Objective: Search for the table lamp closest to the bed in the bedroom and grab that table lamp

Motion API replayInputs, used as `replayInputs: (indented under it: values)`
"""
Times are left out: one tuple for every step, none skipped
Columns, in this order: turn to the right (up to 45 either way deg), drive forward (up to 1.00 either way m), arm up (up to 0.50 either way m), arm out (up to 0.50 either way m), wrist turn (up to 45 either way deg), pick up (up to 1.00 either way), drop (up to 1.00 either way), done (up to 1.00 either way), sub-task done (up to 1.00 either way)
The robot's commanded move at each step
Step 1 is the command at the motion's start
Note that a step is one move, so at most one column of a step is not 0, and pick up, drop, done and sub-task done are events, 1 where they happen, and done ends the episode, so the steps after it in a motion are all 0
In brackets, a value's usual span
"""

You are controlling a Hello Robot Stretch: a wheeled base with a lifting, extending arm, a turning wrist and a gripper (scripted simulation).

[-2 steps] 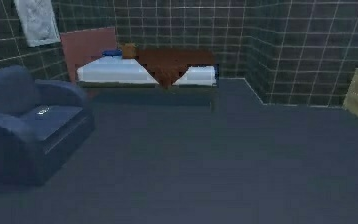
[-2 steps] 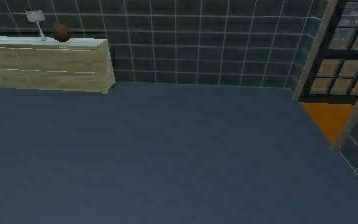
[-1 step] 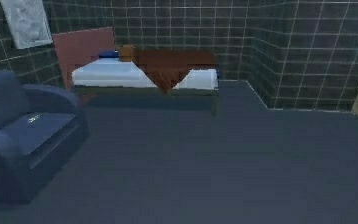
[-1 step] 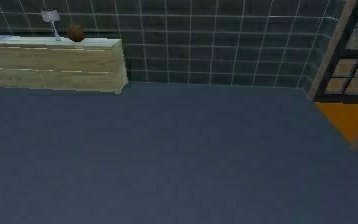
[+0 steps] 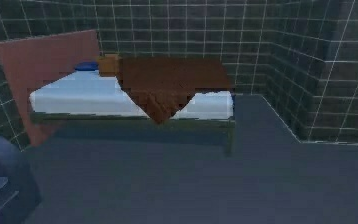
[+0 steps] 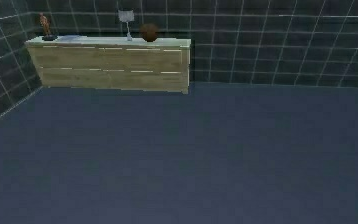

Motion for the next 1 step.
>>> replayInputs:
  values:
    - [0.0, 1.0, 0.0, 0.0, 0.0, 0.0, 0.0, 0.0, 0.0]
